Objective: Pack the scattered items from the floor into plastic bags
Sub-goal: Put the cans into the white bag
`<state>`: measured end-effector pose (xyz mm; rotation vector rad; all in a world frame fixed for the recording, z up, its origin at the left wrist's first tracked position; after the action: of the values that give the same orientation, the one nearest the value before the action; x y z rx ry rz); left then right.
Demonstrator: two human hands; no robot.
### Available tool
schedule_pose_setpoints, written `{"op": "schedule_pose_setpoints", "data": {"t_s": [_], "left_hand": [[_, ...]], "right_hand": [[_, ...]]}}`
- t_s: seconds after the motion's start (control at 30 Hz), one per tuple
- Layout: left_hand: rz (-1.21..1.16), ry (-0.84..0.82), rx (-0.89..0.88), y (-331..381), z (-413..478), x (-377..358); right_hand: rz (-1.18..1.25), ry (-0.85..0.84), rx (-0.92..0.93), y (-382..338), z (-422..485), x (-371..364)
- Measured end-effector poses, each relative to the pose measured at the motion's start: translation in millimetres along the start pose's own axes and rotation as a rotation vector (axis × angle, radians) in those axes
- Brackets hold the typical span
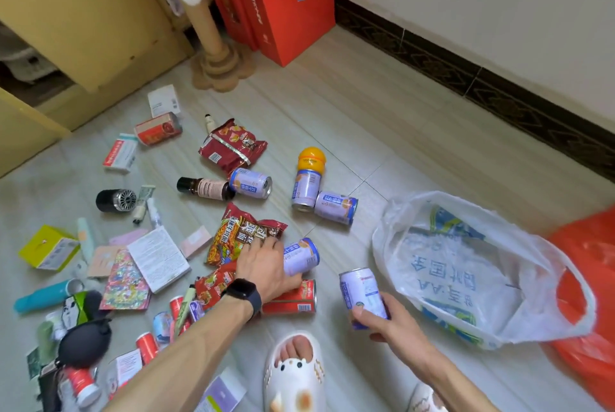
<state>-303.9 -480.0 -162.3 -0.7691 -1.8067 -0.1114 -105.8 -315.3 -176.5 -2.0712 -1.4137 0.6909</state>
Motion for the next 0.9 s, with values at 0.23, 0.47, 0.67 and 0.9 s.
{"op": "schedule_pose_setpoints", "data": {"t_s": [0.23, 0.47, 0.67, 0.9], "left_hand": [[-0.288, -0.044, -0.122, 11, -7, 56], [-0.275, 0.187, -0.406, 132, -1, 146], [0.012, 0.255, -0.665, 242, 13, 134], [-0.025, 0.068, -0.564, 267, 36, 84]], "right_hand": [[0.244, 0.146, 0.151, -26, -64, 71], [0.160, 0.392, 0.297, -50, -45, 158], [-0.009, 0.617, 0.329, -71, -16, 195], [-0.226, 0.525, 0.313, -84, 40, 194]]}}
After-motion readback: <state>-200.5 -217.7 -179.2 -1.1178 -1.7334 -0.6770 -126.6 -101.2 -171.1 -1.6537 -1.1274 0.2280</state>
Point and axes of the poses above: each hand's wrist, its own z-axis towards the middle knuckle, its own x-axis out of the back of the hand, y = z × x, the point moved 9 cm from there along z, towards the middle knuckle, and after that the axes turned 13 degrees about z, right-handed, at the moved point
